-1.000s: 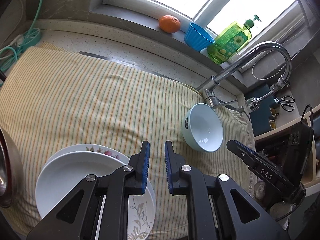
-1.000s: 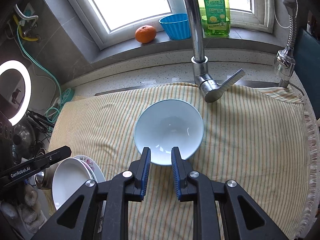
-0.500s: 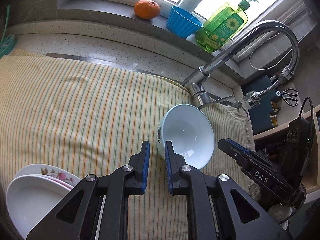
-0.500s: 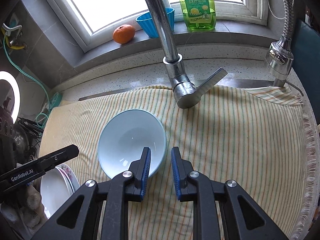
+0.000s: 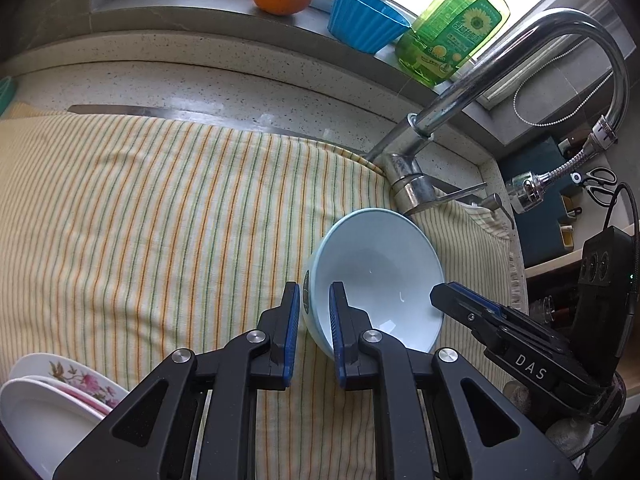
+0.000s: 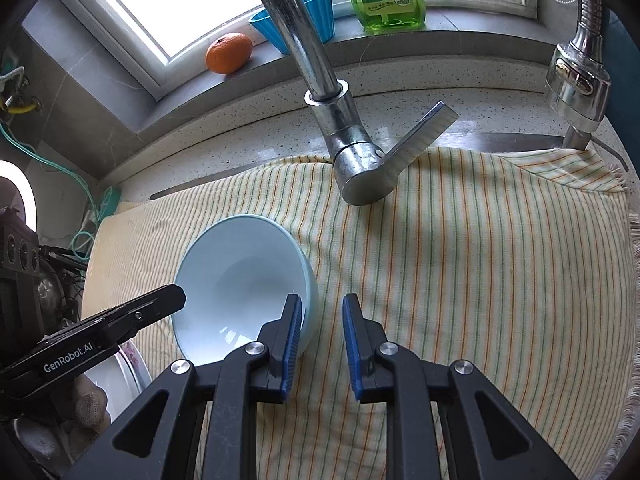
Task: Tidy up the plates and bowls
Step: 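Move both tools to the rim of the white ceramic bowl, then close both tools on the white ceramic bowl rim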
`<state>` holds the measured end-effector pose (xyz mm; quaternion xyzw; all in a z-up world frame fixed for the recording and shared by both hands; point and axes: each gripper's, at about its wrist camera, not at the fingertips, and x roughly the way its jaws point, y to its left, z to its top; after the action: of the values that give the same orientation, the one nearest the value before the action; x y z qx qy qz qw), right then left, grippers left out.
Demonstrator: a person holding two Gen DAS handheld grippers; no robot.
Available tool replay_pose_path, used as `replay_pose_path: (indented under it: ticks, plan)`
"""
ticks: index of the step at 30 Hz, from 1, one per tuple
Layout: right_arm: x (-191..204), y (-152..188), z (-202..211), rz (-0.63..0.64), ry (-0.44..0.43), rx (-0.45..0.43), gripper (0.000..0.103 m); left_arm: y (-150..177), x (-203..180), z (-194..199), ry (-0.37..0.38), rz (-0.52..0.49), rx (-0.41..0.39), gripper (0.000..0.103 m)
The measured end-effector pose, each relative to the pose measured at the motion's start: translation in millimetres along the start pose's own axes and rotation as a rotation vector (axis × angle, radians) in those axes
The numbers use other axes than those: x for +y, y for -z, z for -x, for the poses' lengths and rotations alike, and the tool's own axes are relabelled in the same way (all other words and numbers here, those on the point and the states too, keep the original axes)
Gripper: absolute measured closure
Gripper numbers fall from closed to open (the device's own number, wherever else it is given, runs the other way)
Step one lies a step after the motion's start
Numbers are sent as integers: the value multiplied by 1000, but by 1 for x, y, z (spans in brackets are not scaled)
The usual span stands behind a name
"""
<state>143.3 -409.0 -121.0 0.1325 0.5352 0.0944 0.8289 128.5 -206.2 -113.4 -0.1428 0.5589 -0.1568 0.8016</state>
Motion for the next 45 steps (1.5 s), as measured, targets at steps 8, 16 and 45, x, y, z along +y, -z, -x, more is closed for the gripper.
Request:
replay_pose_path:
  ticks: [8, 16, 45]
  plan:
    - [5, -3, -9, 15, -21, 32, 84, -2, 0, -3, -17, -5, -6, 91]
    - [7, -2, -17, 10, -47, 58, 91, -1, 10, -11, 4, 46, 18, 91]
    - [43, 1, 15, 1, -86, 32, 91, 11, 22, 48, 29, 36, -54, 94]
